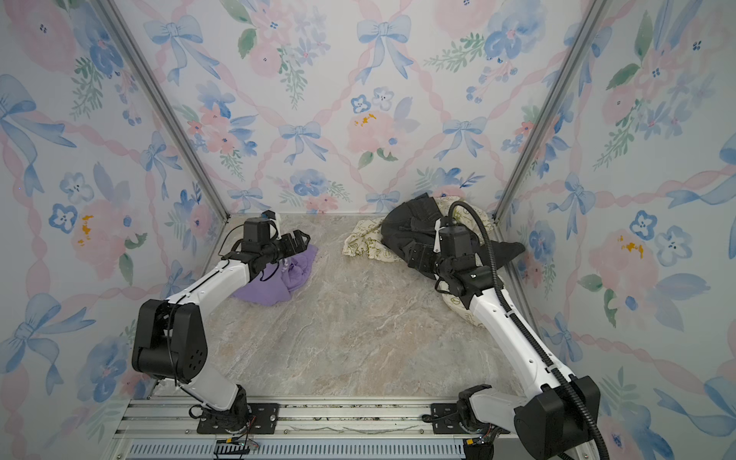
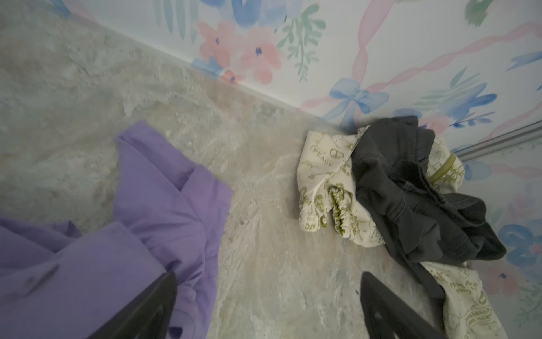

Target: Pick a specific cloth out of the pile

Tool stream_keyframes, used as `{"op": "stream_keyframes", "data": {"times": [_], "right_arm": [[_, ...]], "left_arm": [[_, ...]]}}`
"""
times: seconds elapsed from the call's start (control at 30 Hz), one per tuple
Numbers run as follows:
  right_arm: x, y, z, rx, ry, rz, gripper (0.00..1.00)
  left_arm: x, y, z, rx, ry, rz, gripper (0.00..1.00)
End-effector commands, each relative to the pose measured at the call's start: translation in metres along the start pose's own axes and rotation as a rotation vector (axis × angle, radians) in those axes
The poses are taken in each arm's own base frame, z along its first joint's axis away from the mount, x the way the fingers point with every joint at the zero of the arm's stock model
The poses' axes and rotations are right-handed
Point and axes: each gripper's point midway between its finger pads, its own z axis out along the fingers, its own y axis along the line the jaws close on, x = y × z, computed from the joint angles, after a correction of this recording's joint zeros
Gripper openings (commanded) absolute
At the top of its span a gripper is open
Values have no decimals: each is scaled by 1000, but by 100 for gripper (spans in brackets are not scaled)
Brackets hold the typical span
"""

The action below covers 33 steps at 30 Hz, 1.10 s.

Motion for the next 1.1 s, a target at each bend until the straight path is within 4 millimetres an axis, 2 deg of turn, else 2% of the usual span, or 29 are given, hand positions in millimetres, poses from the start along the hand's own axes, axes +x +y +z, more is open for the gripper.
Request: {"op": "stream_keyframes", "data": {"times": [0.0,0.17,0.27,0.3,0.4,0.57,0.7,0.8,0.9,1.07], "right_arm": [[8,-10,-7,26,12,-10,97],[18,-15,-8,37,24,-5,97],[20,-16,-8,37,25,0,97],[20,-16,-6,37,27,1,97],[18,-13,-3,23,22,5,97],[7,-8,-3,9,-5,-3,97],[-2,-10,-11,20,-56,-22,97],[-8,-15,-22,44,-109,-46,97],[-13,-25,-34,87,-170,-77,97],[-7,-49,-50,175,-225,-126,97]], "left_arm": [[48,8,0,7,103,-59,98],[110,47,-25,-107,155,-106,98],[133,61,-39,-143,164,-118,98],[132,61,-42,-141,153,-116,98],[100,46,-54,-111,57,-99,98],[-2,-4,-96,-41,-228,54,98],[-53,-27,-134,-32,-442,186,98],[-68,-29,-160,-41,-601,243,98],[-68,-16,-182,-65,-738,234,98],[-49,18,-175,-157,-716,249,98]]}}
